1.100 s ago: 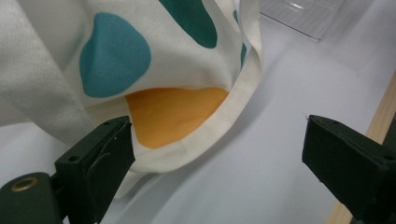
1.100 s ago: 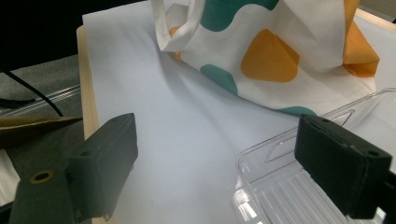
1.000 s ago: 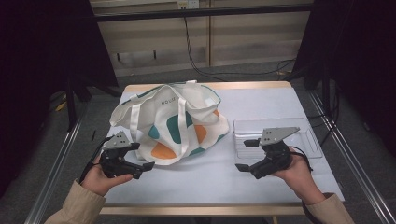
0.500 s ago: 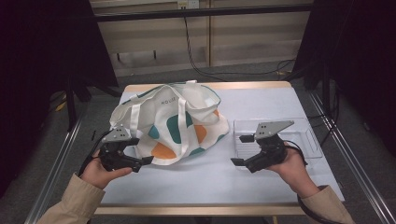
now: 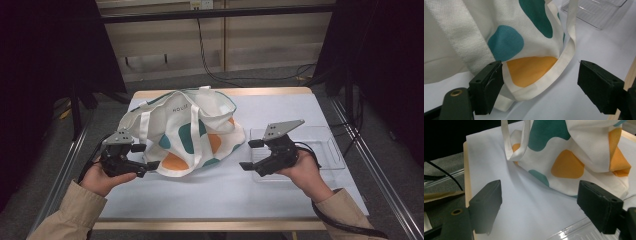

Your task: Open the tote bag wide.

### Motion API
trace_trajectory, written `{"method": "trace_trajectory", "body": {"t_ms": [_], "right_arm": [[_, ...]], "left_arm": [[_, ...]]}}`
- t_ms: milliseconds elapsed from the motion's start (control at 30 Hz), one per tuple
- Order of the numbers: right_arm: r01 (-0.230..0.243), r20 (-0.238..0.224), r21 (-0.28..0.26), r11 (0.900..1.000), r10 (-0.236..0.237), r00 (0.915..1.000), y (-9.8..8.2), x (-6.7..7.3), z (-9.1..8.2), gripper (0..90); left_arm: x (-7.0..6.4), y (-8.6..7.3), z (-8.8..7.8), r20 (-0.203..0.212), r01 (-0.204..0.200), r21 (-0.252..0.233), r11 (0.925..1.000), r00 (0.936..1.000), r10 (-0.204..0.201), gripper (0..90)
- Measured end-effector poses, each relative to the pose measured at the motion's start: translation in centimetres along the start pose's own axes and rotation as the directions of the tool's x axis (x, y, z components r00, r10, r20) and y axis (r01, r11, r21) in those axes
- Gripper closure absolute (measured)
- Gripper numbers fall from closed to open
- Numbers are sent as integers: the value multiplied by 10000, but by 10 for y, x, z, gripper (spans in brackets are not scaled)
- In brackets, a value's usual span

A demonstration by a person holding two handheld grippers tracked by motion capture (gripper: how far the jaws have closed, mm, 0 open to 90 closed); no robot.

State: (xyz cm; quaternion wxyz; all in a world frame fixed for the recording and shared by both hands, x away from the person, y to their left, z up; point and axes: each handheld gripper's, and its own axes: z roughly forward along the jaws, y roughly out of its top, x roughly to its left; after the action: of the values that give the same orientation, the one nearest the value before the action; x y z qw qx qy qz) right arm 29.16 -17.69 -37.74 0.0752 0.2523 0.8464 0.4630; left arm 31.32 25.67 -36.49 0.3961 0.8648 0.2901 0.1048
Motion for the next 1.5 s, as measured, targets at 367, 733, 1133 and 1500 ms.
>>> {"method": "trace_trajectory", "body": {"t_ms": [367,733,1133,1500], "right_arm": [[289,-119,27,9996,-288,9995,17,-6,4,307],[375,181,-54,9993,-374,9991,35,-11,9,336],[320,312,-255,9992,-312,9990,53,-15,16,348],[321,516,-180,9993,-312,9982,66,-21,17,356]], "left_arm": [[5,8,-4,2,31,-97,9999,10000,-31,233],[6,16,-6,31,-64,-104,9999,10000,64,234],[7,17,-3,125,-145,-12,9999,9998,145,249],[7,18,-1,181,-161,94,9998,9997,159,256]]}}
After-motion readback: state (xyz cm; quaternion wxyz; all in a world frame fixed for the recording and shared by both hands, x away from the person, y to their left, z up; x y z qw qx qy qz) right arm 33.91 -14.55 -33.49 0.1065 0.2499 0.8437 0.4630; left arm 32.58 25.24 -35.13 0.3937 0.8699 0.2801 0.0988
